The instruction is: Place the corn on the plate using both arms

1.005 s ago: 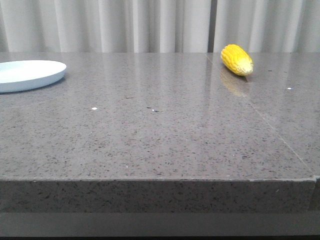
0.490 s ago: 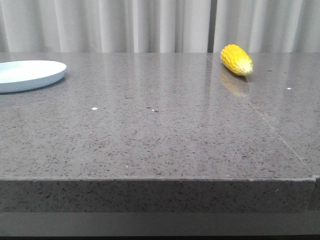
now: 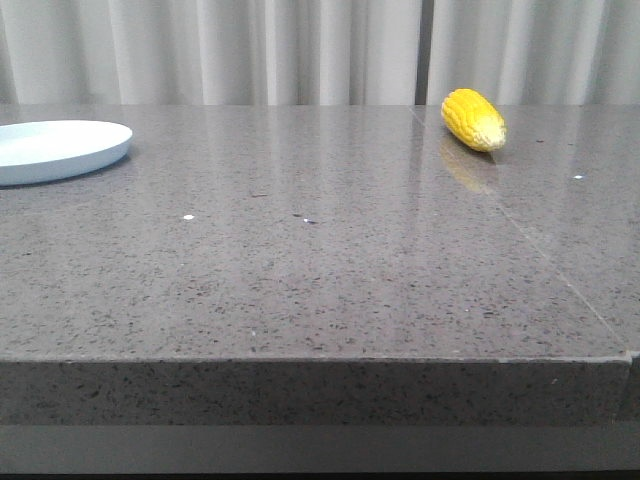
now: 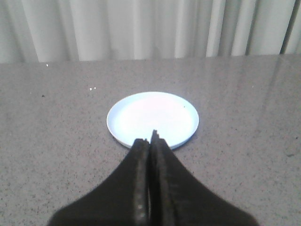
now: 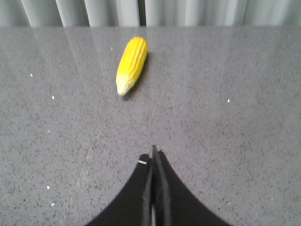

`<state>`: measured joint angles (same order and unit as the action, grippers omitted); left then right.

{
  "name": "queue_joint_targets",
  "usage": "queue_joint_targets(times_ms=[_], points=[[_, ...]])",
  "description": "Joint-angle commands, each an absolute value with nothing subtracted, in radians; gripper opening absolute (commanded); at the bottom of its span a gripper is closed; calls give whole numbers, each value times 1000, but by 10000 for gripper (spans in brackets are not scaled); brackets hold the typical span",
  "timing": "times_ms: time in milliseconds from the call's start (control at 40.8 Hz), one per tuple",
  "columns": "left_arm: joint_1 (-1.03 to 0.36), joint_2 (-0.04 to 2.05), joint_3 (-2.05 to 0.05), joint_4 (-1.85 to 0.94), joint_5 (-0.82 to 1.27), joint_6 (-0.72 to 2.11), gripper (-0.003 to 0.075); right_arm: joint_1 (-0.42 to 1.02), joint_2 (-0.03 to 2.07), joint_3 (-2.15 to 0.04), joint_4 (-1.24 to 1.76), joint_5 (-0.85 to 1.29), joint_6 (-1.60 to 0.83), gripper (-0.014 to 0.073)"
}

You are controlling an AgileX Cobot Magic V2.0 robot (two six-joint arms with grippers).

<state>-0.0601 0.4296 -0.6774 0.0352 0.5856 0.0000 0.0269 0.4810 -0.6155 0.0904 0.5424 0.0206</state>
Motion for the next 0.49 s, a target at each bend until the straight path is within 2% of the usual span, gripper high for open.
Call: queue_joint_targets(times_ms=[0, 196, 270, 319, 392, 466], points=[[-69, 459, -686, 29, 515, 0, -20, 20, 517, -650, 80, 478, 17, -86], [-69, 470, -662, 29, 515, 0, -20, 20, 559, -650, 80, 519, 17, -85], [-69, 470, -662, 29, 515, 0, -20, 20, 563, -650, 80, 524, 0, -56], [-69, 470, -662, 29, 515, 0, -15, 20, 565, -650, 80, 529, -16, -1], [-69, 470, -662, 29, 524, 0, 37, 20, 566, -650, 80, 540, -44, 136], [-69, 470, -662, 29, 537, 0, 168, 20, 566, -650, 80, 547, -51, 291]])
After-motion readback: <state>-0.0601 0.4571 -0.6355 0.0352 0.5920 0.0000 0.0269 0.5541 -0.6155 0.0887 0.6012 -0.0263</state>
